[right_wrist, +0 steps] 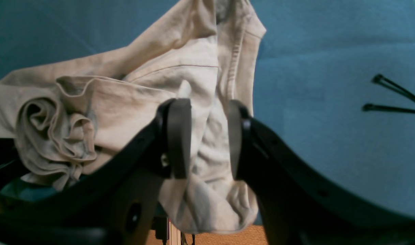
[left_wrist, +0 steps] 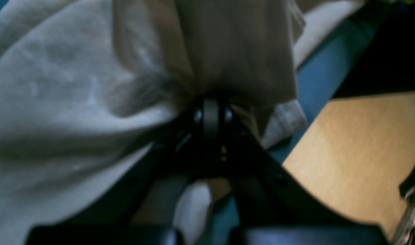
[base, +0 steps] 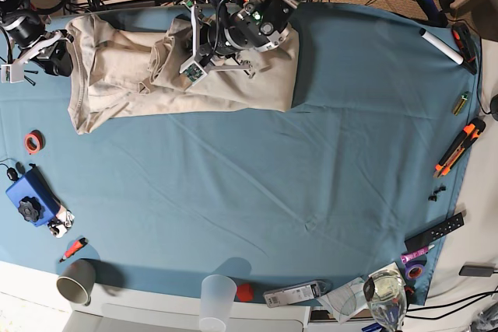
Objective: Fold the T-shirt properly
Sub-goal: 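Lower the folded end onto the strip and press with the left gripper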
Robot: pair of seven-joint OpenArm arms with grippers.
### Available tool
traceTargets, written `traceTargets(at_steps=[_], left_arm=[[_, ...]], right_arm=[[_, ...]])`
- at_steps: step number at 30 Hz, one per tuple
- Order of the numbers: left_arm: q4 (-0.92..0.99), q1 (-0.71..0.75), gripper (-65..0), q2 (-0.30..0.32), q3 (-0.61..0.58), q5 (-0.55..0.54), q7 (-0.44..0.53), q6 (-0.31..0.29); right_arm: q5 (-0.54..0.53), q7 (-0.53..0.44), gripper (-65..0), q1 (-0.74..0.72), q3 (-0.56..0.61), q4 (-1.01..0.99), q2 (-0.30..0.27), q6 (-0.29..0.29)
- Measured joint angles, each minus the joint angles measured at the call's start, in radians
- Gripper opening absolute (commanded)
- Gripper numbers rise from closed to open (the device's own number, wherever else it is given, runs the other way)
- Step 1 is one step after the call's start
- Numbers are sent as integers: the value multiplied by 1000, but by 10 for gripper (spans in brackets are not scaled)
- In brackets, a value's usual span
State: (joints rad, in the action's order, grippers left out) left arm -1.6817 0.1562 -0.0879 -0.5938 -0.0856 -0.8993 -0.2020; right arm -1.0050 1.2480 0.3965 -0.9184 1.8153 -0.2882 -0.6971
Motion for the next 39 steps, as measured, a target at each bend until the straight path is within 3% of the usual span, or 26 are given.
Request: traceTargets(at_steps=[4,11,16,19,22,24,30,32,34,35,39], left_arm=[[-82,-21,-650,-14,0,-17,-110,59],[-286,17,-650,-19,0,-31,-114,52],[-366,65,-650,-16,6,-31,-136,53],[-396,73,-650,-14,7,-12,-139,22],[-400,76,-650,-14,7,-9,-137,22],[-400,76,-650,-14,7,-8,-137,22],[-401,76,-650,-14,7,-8,-137,22],[-409,76,-650,-14,7,-6,-140,18],[-432,77,-650,-14,7,7,-140,-39],[-442,78,-650,-14,7,16,-137,-40],[-464,88,-650,-14,7,129,-128,-39]], right_arm=[[-2,0,-461,0,0,0,0,0],[-2,-4,-461,0,0,0,0,0],[1,-61,-461,0,-2,0,-2,0],[57,-66,-458,0,-2,0,-3,0],[95,-53,-326,0,-2,0,-17,0],[130,-51,-280,0,-2,0,-34,0],[142,-52,-280,0,-2,0,-77,0],[142,-55,-280,0,-2,0,-77,42],[143,-56,-280,0,-2,0,-77,45],[147,-56,-280,0,-2,0,-77,45],[166,-67,-281,-1,-2,-24,-77,42]])
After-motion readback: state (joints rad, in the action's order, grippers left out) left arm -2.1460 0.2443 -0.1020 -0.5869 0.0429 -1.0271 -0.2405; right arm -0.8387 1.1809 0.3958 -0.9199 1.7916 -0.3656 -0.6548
